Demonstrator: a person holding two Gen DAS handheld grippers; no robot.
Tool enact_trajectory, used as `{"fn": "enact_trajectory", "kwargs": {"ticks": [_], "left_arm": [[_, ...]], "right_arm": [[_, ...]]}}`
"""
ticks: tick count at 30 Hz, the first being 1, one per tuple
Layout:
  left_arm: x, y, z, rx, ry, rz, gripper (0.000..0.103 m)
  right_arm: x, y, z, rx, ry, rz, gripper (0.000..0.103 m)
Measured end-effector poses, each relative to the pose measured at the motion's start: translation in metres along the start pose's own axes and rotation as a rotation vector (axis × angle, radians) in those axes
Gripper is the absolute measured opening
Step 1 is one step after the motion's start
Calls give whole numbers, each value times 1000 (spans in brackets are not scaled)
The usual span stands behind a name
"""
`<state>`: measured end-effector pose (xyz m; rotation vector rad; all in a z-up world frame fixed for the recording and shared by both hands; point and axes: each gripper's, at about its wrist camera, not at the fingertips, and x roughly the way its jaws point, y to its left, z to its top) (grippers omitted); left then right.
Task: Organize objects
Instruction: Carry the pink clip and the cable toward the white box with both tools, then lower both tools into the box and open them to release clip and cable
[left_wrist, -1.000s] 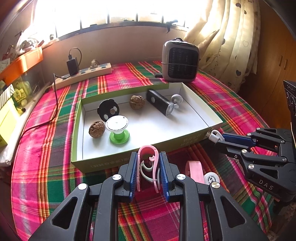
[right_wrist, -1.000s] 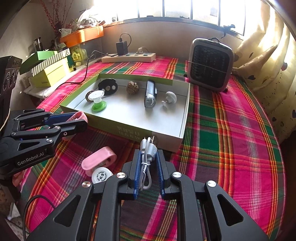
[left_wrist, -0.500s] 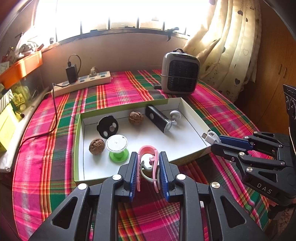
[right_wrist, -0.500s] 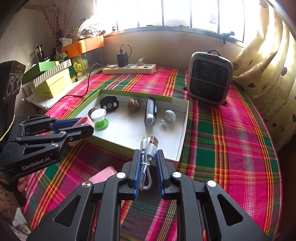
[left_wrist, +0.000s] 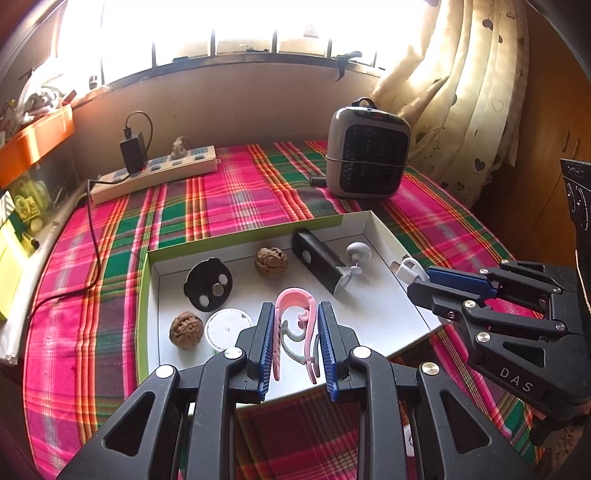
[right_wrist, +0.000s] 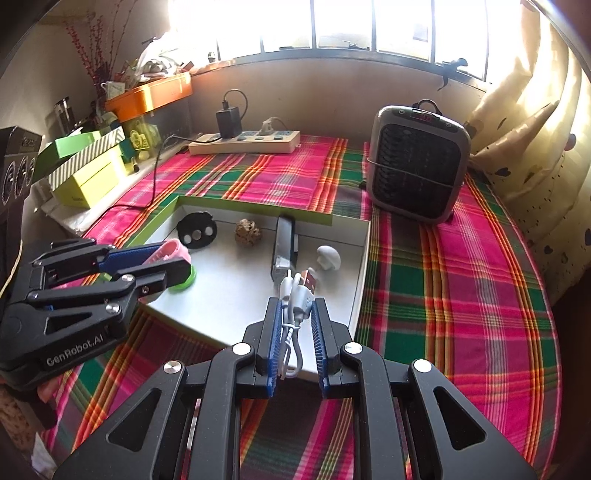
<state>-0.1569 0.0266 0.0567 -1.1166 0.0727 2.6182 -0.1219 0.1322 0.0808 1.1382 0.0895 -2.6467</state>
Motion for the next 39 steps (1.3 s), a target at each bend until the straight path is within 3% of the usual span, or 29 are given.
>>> {"fn": "enact_trajectory", "kwargs": {"ticks": [19,39], "left_arm": [[44,8,17,-3,61,-6,21],[66,9,13,4,101,11,21]], "right_arm": [[51,-13,9,47,110,-9,17],[63,-6,12,16,124,-34,17]]}}
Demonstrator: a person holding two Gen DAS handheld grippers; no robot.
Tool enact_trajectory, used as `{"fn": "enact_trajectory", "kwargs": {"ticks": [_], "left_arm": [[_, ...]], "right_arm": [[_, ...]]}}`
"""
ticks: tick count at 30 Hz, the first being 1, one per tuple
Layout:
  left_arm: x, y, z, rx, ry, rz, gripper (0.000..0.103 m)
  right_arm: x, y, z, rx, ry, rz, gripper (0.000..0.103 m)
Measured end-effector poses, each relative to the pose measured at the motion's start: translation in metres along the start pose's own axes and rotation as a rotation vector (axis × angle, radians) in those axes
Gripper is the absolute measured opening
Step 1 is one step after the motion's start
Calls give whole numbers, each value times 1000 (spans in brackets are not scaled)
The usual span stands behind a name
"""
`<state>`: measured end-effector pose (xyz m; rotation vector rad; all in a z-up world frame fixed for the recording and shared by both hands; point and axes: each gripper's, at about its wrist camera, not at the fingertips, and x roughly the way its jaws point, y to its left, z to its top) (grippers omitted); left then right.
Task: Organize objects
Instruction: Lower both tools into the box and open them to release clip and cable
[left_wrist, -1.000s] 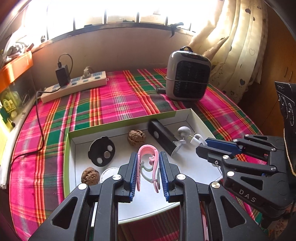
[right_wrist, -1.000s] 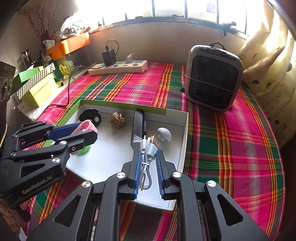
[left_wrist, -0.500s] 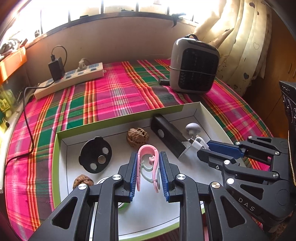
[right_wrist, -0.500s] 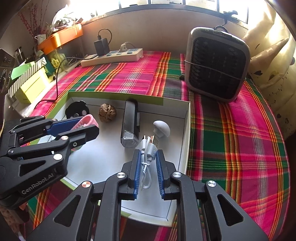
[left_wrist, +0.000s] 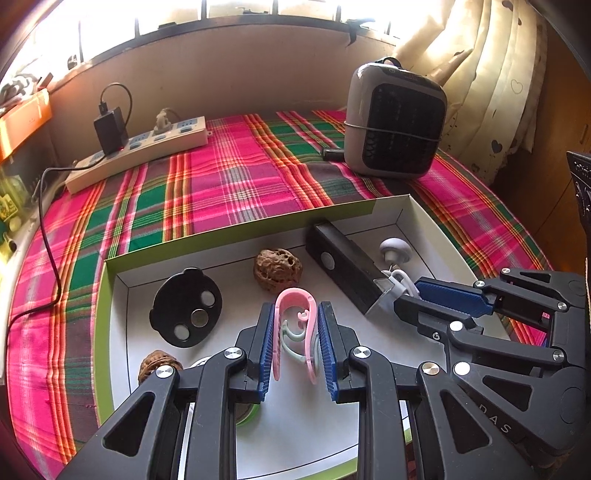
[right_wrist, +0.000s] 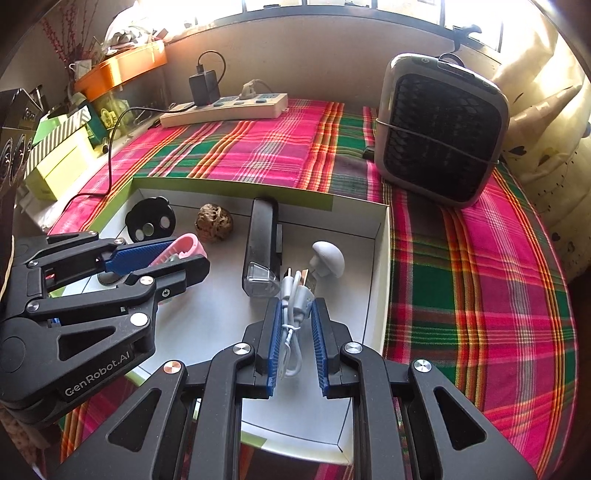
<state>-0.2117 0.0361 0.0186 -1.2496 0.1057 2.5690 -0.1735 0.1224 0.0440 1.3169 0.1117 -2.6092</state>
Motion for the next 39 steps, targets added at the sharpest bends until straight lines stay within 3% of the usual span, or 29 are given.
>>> {"fn": "enact_trajectory", "kwargs": {"ticks": [31,39], "left_arm": [[2,-1,0,9,-3,8,22],[1,-1,0,7,1,8,28]], "right_arm": [[1,2,-1,1,-11,-12,18],[0,2,-3,4,-13,-10,19]]}}
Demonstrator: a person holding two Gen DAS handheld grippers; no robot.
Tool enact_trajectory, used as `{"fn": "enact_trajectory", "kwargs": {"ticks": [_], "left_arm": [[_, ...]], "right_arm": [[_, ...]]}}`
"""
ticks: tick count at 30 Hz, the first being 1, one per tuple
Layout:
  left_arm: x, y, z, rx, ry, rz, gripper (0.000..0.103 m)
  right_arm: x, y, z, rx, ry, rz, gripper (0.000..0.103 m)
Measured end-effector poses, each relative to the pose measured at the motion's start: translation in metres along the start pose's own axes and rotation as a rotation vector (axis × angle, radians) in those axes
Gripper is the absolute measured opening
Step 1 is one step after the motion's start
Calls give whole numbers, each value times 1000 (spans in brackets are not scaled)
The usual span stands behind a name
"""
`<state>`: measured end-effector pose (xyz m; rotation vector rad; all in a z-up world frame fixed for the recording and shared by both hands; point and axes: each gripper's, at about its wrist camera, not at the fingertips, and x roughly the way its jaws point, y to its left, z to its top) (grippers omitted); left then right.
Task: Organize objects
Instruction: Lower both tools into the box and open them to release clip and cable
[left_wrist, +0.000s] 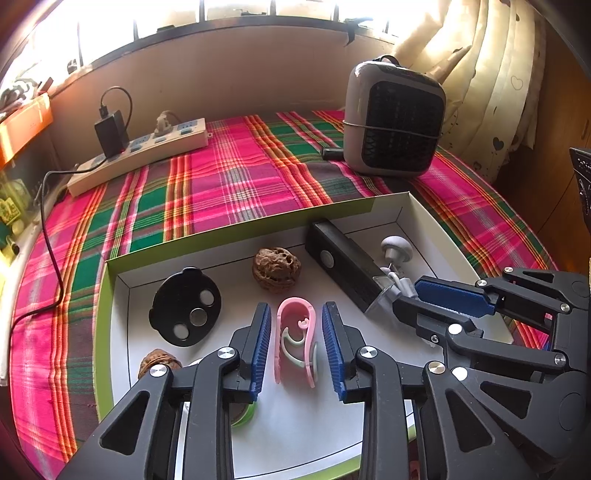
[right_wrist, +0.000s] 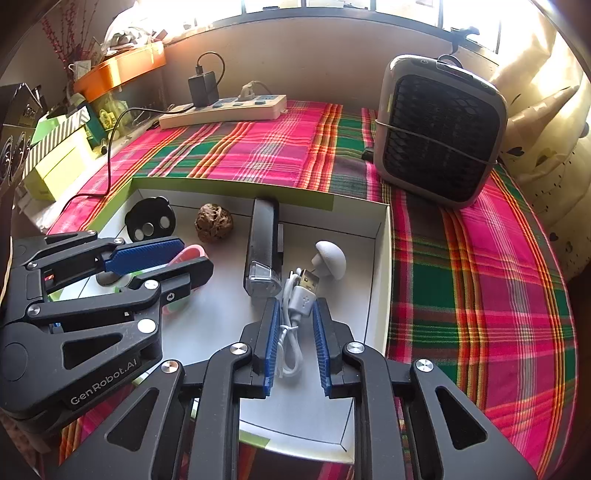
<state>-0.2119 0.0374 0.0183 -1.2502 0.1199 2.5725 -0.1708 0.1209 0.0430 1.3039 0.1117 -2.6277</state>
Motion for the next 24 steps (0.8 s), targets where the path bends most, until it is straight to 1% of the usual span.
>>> {"fn": "enact_trajectory", "kwargs": {"ticks": [3,8,18,24], "left_arm": [[0,0,0,0,0,4,29],[-2,0,-1,-4,0,5,29],[-14,-1,-3,-4,-12,8,30],[-25,-2,-7,-9,-28,11,31]], "right_arm": [[0,0,0,3,-1,4,21],[-4,3,-1,-4,-12,3,32],[-13,3,-6,5,-24,-4,35],[-25,6,-11,9,-47,-7,35]]}}
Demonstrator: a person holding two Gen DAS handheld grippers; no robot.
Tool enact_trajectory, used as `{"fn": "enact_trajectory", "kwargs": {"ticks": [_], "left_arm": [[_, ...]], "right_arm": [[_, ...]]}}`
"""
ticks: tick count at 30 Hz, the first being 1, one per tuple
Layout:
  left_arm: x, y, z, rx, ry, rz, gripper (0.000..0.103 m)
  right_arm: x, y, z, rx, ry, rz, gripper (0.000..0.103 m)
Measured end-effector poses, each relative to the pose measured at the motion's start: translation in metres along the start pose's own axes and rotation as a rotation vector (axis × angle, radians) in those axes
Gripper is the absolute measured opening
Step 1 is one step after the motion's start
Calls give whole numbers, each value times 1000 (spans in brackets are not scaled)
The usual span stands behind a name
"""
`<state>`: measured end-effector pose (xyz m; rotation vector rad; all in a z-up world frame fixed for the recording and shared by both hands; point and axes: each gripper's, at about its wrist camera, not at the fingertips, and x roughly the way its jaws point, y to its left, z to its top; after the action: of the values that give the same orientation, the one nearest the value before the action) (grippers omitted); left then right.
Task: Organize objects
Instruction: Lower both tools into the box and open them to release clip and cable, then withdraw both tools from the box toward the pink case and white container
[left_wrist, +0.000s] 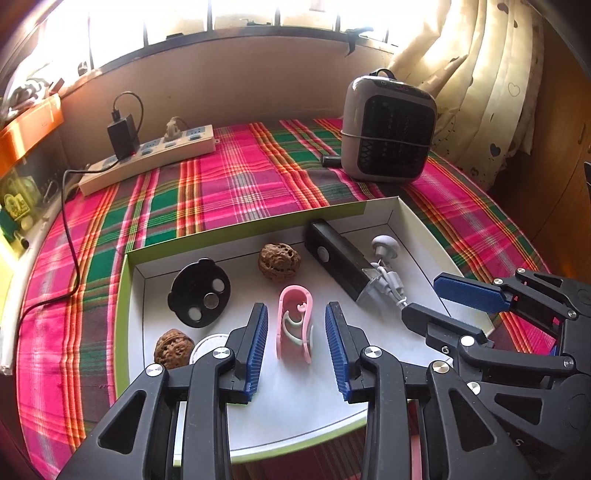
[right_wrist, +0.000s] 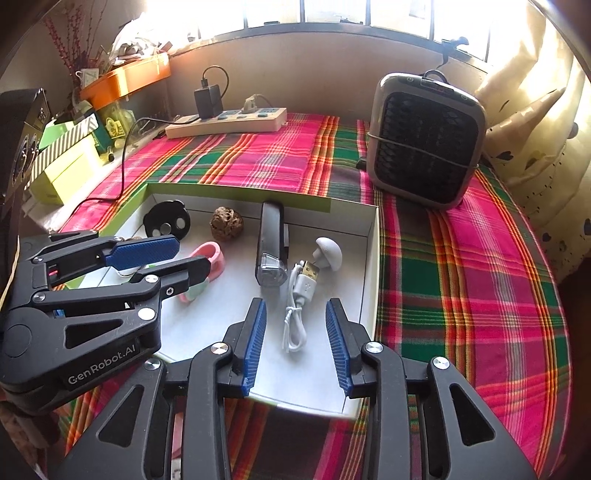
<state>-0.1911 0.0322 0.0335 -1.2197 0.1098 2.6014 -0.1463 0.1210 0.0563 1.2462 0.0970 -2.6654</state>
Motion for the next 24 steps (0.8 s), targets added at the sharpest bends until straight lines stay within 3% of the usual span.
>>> {"fn": "enact_trajectory", "kwargs": {"ticks": [11,24], "left_arm": [[-36,3,-15,-33,-56,0,31],[-65,3,-44,-56,-88,-12,32]], "right_arm": [[-33,7,-16,-2,-50,24,38],[-60,26,-58,-49,-42,94,38]]}}
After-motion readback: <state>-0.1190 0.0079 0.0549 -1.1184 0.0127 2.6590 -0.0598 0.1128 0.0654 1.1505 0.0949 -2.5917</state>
